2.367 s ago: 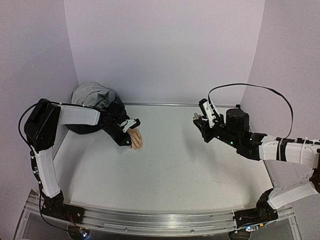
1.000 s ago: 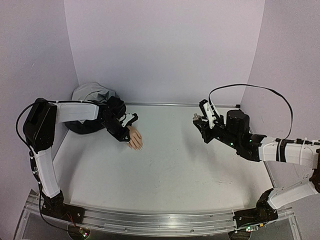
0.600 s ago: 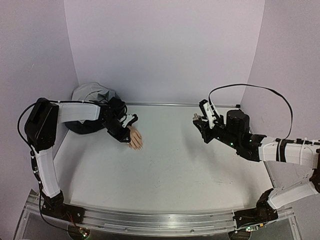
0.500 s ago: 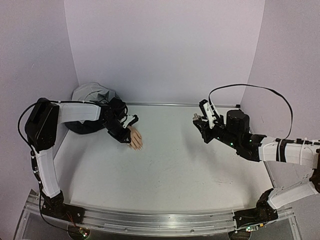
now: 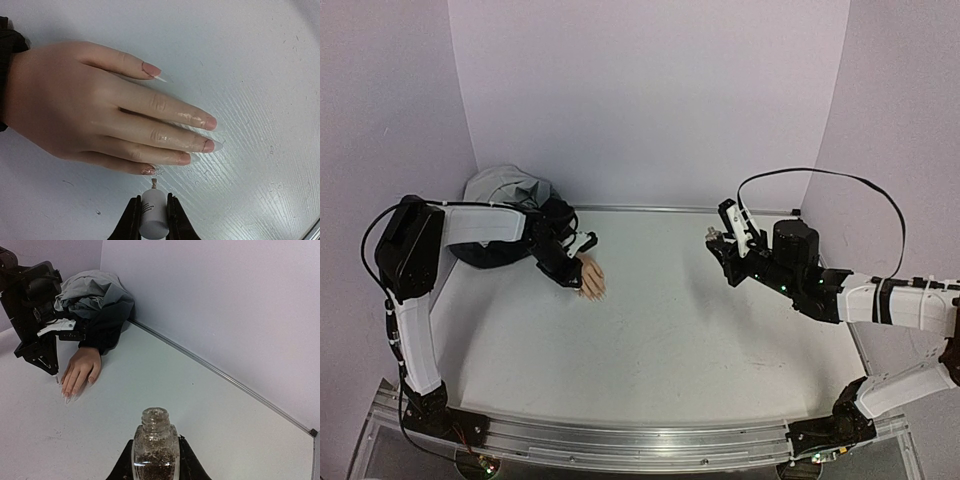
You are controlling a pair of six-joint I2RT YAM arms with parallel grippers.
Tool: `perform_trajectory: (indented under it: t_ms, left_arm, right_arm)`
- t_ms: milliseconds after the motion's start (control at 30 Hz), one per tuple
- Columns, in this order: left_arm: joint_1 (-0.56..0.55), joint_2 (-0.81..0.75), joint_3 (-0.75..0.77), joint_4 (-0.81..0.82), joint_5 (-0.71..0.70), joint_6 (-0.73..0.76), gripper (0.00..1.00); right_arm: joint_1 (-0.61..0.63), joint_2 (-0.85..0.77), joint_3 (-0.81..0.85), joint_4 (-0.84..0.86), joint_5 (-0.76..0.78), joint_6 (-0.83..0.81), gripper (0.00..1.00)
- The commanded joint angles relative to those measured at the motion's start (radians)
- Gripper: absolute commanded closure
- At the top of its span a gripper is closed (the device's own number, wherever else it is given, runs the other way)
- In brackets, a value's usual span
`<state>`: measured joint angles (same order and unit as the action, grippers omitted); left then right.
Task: Paint the nails
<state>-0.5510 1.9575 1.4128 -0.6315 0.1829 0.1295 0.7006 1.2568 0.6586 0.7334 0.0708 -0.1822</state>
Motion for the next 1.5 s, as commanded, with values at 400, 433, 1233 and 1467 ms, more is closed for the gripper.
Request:
perform_trajectory:
  t_ms: [400, 433, 1233, 1467]
  left_arm:
    - [0.0, 0.021, 0.066, 0.004, -0.015, 0.006, 1.0]
    - [0.0, 0.022, 0.066, 0.005, -0.018, 0.006, 1.0]
    - [0.0, 0.018, 0.051, 0.012, -0.035, 0.013, 1.0]
    - [0.0, -0.006, 0.012, 0.012, -0.05, 0.014, 1.0]
  right_arm:
    - [-0.001, -0.013, 0.01, 0.068, -0.002, 0.012, 1.0]
    - [0.0, -0.013, 0.01, 0.068, -0.002, 0.012, 1.0]
    - [0.0, -0.016, 0.007, 0.07, 0.0, 0.013, 1.0]
    - [0.0, -0.016, 0.007, 0.07, -0.002, 0.014, 1.0]
